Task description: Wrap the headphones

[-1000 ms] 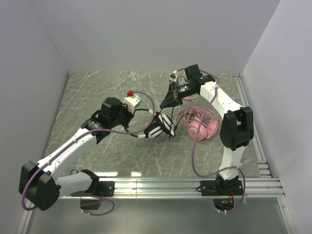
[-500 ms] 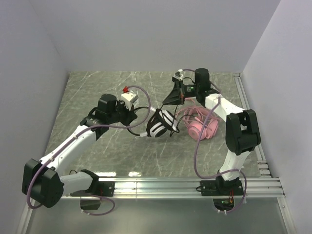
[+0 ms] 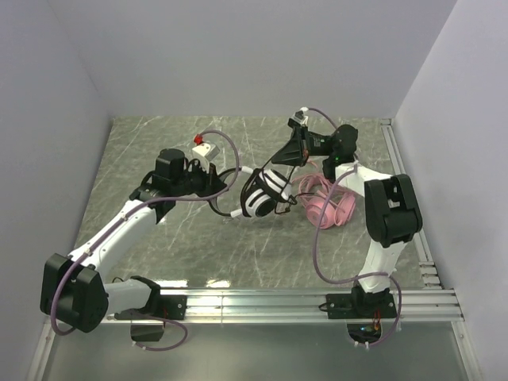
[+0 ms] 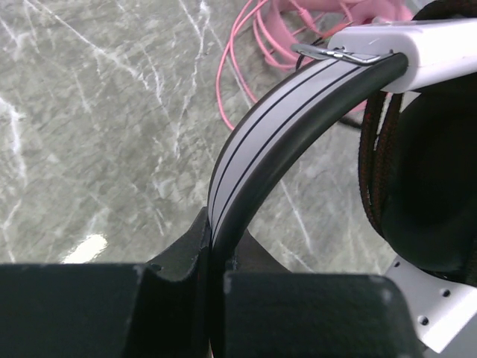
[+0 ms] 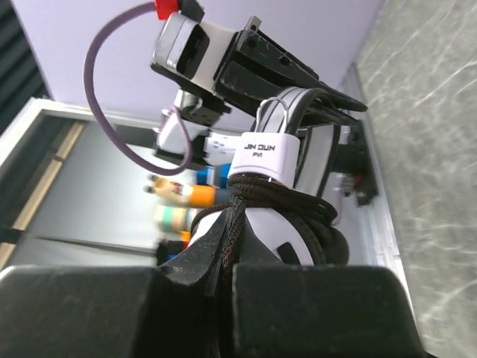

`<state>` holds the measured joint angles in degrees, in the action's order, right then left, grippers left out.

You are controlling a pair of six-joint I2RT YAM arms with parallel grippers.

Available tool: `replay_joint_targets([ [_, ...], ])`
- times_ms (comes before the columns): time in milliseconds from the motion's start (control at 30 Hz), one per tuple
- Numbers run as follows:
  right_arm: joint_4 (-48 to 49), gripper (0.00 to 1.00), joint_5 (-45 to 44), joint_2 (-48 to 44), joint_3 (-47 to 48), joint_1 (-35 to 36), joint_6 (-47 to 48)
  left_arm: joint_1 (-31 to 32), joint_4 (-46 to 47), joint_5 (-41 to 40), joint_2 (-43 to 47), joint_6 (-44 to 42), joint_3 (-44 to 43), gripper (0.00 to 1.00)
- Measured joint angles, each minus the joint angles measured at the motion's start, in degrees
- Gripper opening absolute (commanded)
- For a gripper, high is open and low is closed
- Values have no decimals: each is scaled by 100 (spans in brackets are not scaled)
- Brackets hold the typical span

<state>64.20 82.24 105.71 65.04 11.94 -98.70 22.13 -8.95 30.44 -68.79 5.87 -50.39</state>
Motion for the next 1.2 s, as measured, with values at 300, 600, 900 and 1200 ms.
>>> replay_joint_targets([
  [300,1038,0,-186,302,-378,-20,-765,-149,157,249,-50,417,50,0],
  [600,-557,0,-380,-439,-435,-122,1508,-393,258,413,-240,1005,-44,0],
  [900,-4199,0,-1266,-1429,-339,-122,4970,-562,219,551,-413,1532,-168,0],
  [1200,-5466,0,-2105,-1867,-343,-122,6284,-588,-68,181,-501,1631,-376,0],
])
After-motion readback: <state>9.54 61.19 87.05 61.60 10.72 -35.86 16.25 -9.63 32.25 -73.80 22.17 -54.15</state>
